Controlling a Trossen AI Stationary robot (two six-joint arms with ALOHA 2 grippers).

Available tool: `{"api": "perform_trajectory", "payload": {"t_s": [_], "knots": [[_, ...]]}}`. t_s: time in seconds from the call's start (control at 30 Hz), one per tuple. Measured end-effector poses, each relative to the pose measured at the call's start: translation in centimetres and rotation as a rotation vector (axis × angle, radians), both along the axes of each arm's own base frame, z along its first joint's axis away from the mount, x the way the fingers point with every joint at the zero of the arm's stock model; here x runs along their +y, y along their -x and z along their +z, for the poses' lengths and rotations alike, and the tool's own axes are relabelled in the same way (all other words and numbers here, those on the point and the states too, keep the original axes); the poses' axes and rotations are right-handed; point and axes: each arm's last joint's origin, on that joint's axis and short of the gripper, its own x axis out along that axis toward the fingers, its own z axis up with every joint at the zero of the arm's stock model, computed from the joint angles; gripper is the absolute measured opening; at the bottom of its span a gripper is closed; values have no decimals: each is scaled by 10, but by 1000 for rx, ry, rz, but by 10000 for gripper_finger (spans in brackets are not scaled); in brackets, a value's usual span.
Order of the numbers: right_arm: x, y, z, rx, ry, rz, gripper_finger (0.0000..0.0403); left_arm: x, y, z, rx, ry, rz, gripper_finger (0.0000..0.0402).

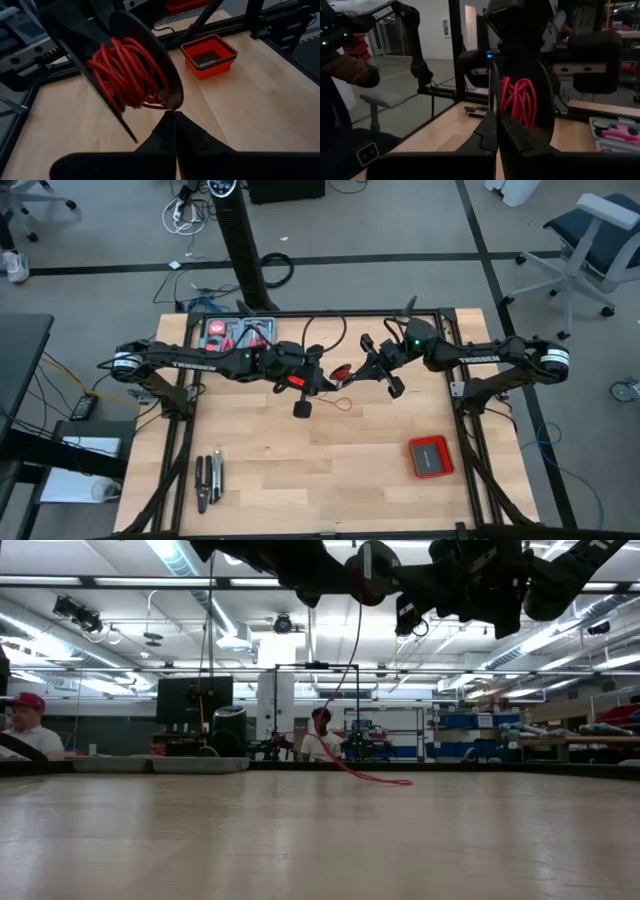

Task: Coil cords
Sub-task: Coil the red wire onto the spool

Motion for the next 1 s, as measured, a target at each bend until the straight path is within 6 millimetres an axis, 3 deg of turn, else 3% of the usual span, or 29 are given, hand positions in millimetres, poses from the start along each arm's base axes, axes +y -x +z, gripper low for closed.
{"api": "perform_trajectory", "payload": {"t_s": [0.57,1.0], "knots": [[1,0,-12,142,-83,31,0,1,2,5,-10,-60,-1,0],[2,3,-9,135,-87,36,0,1,3,8,-25,-79,27,0]]}}
